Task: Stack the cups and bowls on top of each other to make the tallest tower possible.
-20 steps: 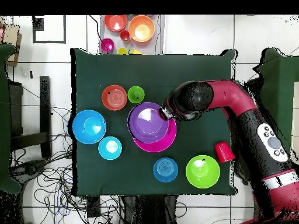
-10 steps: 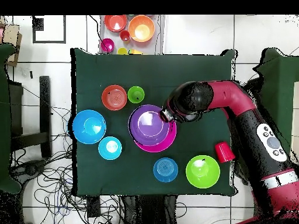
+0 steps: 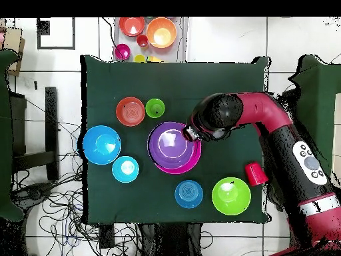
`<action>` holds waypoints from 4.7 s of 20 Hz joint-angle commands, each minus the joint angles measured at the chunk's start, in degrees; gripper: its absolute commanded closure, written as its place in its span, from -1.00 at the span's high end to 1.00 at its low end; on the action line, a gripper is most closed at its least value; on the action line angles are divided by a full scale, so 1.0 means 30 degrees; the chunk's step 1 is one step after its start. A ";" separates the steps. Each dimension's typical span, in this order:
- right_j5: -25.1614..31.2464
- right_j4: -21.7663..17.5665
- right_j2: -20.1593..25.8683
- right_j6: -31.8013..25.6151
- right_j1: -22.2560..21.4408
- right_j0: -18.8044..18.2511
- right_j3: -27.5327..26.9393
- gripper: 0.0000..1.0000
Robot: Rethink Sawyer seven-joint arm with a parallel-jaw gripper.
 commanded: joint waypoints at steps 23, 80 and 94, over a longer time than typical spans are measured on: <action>0.0753 -0.1477 -0.1263 -0.4775 -0.3009 -0.0042 0.0769 1.00; 0.1309 -0.2641 -0.1369 -0.9191 0.2365 0.8240 -1.2444 1.00; -0.0333 -0.3217 -0.2746 -0.8860 0.2276 0.7451 -1.0415 1.00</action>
